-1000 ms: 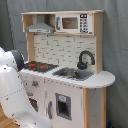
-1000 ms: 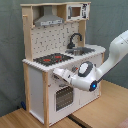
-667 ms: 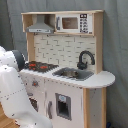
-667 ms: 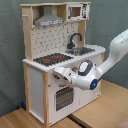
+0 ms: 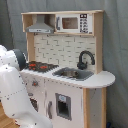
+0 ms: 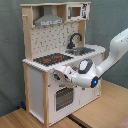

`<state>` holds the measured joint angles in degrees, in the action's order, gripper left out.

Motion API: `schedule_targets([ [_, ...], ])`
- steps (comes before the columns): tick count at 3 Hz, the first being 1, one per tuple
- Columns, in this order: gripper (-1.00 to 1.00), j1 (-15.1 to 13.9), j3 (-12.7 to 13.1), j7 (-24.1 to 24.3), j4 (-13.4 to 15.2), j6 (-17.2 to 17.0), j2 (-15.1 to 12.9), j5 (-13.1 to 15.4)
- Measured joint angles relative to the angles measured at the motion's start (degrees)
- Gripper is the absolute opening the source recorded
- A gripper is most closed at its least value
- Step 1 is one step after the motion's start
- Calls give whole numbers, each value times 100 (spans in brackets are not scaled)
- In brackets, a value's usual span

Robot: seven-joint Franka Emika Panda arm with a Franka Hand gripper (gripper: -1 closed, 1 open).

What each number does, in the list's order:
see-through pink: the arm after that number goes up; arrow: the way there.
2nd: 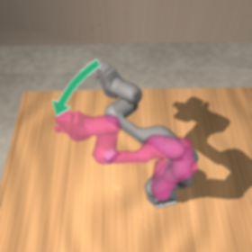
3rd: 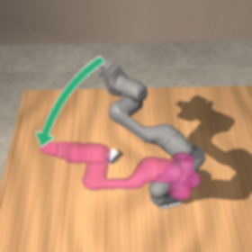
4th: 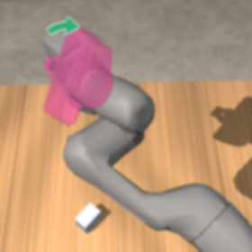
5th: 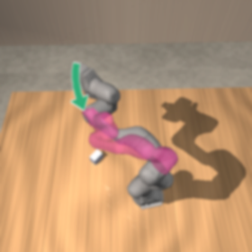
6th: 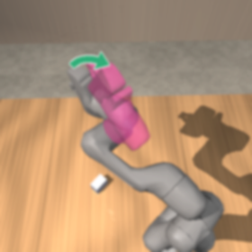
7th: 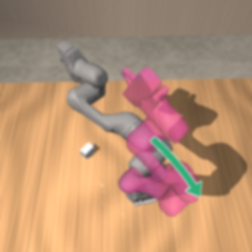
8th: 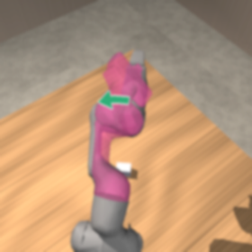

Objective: Play with the kitchen

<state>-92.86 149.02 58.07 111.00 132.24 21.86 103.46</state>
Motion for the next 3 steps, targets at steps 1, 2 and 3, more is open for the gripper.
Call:
schedule_targets([
  [1,100,0,2,-2,0,8,3,0],
  [2,100,69,138,-383,-32,-3,391,15],
  [3,100,455,124,-569,-82,-419,540,11],
])
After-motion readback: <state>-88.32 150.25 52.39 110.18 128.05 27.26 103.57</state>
